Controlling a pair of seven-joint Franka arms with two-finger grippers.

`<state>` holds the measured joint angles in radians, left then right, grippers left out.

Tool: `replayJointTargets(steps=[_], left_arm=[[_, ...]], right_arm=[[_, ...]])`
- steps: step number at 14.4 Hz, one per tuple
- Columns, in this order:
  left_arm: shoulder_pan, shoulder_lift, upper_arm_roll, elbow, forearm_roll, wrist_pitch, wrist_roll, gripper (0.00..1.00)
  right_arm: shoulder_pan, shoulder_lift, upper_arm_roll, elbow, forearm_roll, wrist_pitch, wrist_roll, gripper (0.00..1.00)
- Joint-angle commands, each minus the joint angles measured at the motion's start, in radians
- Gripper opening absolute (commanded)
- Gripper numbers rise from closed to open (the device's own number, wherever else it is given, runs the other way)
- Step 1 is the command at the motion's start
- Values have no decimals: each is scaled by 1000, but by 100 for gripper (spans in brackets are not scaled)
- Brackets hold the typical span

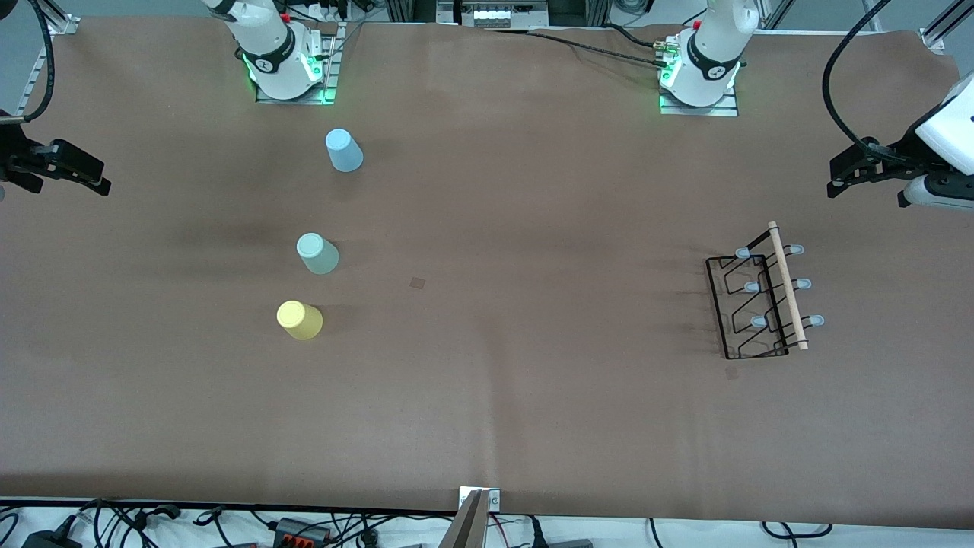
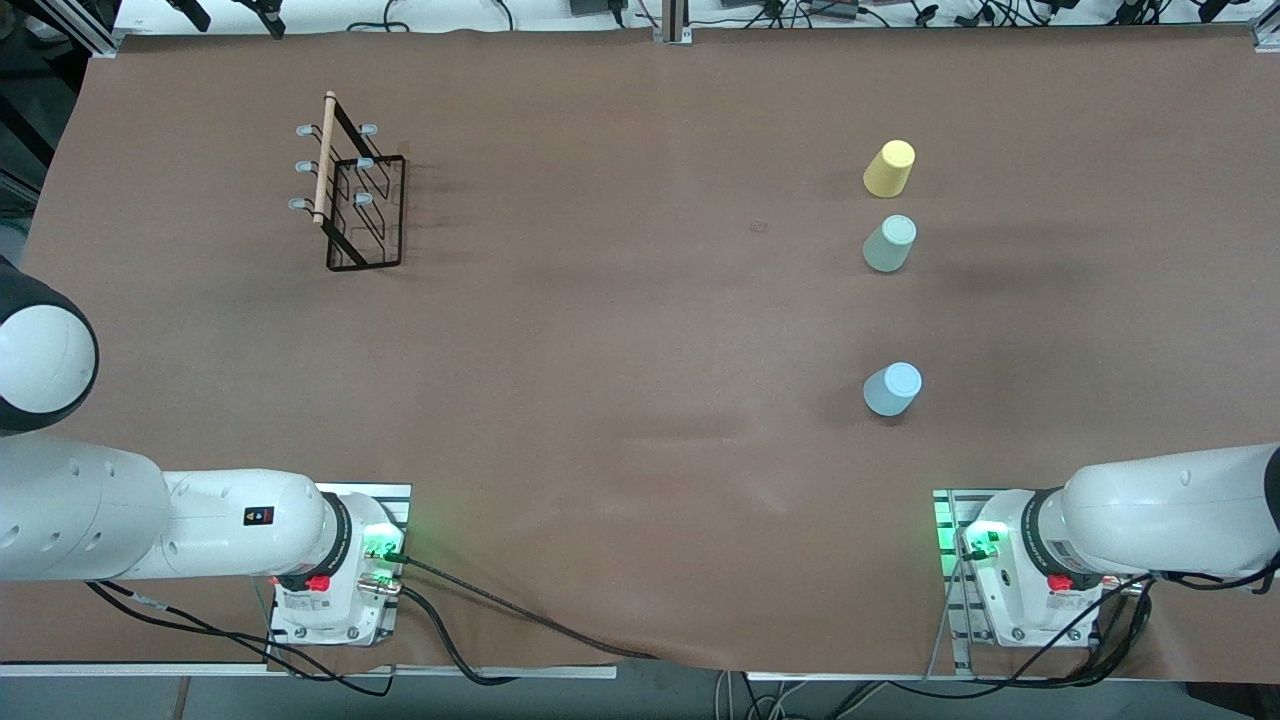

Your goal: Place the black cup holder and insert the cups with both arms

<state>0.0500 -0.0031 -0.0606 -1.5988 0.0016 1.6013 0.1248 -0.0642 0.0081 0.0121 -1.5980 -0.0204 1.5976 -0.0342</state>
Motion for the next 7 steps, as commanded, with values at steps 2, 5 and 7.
replayJointTargets(steps=[2,5,7], left_arm=[[2,14,-2,33,0,-23,-4,100],[2,14,-2,33,0,-23,-4,100],[2,14,-2,33,0,-23,-4,100]], right_arm=[[-8,4,9,10,0,10,14,100],[-6,6,11,6,3,12,14,100],[-3,38,11,10,13,-1,7,100]])
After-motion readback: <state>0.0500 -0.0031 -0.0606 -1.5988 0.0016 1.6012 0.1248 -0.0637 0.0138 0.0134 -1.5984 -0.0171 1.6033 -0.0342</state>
